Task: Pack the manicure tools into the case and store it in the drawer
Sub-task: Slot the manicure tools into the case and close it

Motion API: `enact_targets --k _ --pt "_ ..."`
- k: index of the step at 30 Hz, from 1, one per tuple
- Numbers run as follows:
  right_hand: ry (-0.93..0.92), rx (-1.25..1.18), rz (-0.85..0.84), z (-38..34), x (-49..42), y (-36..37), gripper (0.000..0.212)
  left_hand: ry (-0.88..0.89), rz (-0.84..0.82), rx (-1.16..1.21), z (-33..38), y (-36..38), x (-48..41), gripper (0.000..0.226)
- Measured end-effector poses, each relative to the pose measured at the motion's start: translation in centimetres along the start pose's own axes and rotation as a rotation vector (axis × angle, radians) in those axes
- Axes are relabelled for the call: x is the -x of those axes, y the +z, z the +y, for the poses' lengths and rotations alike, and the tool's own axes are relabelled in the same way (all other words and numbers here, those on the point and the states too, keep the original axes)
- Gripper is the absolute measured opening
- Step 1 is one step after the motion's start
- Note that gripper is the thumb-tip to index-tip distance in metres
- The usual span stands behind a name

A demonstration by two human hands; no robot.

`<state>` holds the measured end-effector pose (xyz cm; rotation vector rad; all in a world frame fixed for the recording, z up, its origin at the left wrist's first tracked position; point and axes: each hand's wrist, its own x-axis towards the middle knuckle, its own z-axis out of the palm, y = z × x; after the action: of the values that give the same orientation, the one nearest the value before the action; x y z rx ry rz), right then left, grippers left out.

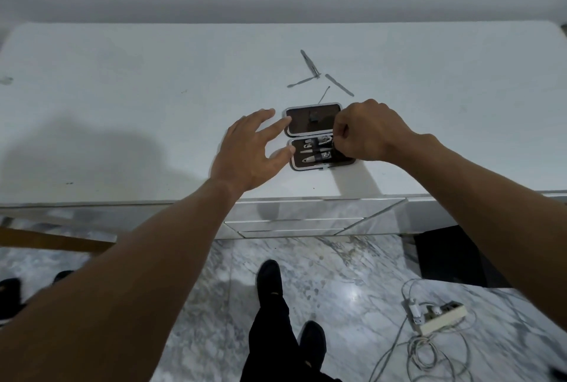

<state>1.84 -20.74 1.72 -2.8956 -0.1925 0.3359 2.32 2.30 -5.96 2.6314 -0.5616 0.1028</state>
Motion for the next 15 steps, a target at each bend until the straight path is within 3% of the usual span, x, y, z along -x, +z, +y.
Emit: enact_targets --k 5,12,15 --pt "0.061 -0.058 -0.128 -0.4 -1.3 -2.3 0.011 0.015 -0.018 -0.003 0.1 -0.1 0.0 0.063" --pt "0.123 -0.162 0.114 -0.9 -8.2 -3.1 0.01 0.012 -0.04 -0.013 0.2 -0.4 -0.1 0.065" --pt "0.188 -0.174 0.184 -1.2 -11.5 -2.6 0.019 0.013 -0.04 -0.014 0.2 -0.5 -0.2 0.065"
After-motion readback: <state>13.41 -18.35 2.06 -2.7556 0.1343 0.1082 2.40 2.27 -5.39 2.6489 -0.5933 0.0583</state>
